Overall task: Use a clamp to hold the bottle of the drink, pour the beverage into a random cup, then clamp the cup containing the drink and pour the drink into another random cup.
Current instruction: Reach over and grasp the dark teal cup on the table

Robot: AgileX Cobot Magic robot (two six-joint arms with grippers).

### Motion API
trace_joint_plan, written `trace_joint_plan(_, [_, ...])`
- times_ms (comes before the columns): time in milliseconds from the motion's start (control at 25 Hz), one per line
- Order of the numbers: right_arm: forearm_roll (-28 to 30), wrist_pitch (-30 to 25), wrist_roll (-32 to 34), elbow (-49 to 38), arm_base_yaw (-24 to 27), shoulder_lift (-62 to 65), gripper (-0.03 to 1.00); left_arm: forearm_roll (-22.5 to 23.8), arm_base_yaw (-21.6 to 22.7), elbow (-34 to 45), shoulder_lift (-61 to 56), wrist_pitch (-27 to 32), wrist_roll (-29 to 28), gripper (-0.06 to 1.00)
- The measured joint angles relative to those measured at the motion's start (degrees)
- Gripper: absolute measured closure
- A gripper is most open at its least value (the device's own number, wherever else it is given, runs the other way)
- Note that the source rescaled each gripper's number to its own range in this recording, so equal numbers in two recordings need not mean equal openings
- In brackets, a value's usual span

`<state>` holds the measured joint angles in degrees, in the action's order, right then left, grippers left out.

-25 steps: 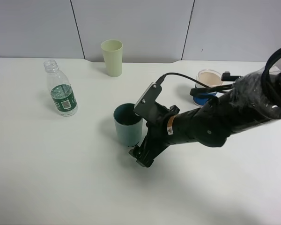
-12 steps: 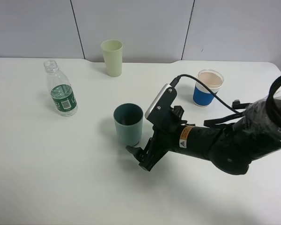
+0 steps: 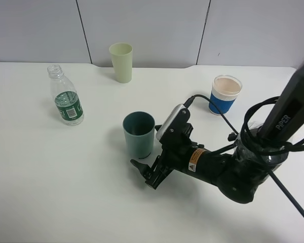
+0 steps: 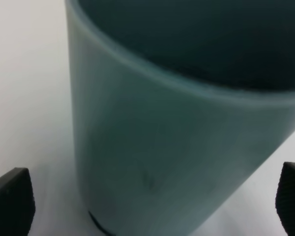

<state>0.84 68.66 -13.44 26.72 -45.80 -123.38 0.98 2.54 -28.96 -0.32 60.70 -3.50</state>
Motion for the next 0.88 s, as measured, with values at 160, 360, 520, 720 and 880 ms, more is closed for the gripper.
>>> trace_joint_plan(160, [0.00, 0.40, 0.10, 0.00, 0.00, -1.37, -0.03, 0.00, 0.00, 0.00, 0.00, 0.00, -0.04, -0.05])
trace_joint_plan(360, [0.00, 0.47, 0.05, 1.05, 0.00, -1.37, -0.03, 0.00, 0.00, 0.00, 0.00, 0.00, -0.04, -0.05])
trace_joint_plan(520, [0.06, 0.83, 0.05, 2.11, 0.00, -1.37, -0.03, 0.00, 0.00, 0.00, 0.00, 0.00, -0.04, -0.05])
trace_joint_plan(720, [0.06, 0.83, 0.05, 2.31, 0.00, -1.37, -0.03, 0.00, 0.00, 0.00, 0.00, 0.00, 0.00, -0.05])
trace_joint_plan(880, [0.06, 0.83, 0.05, 2.51, 0.00, -1.37, -0.03, 0.00, 0.00, 0.00, 0.00, 0.00, -0.10, -0.05])
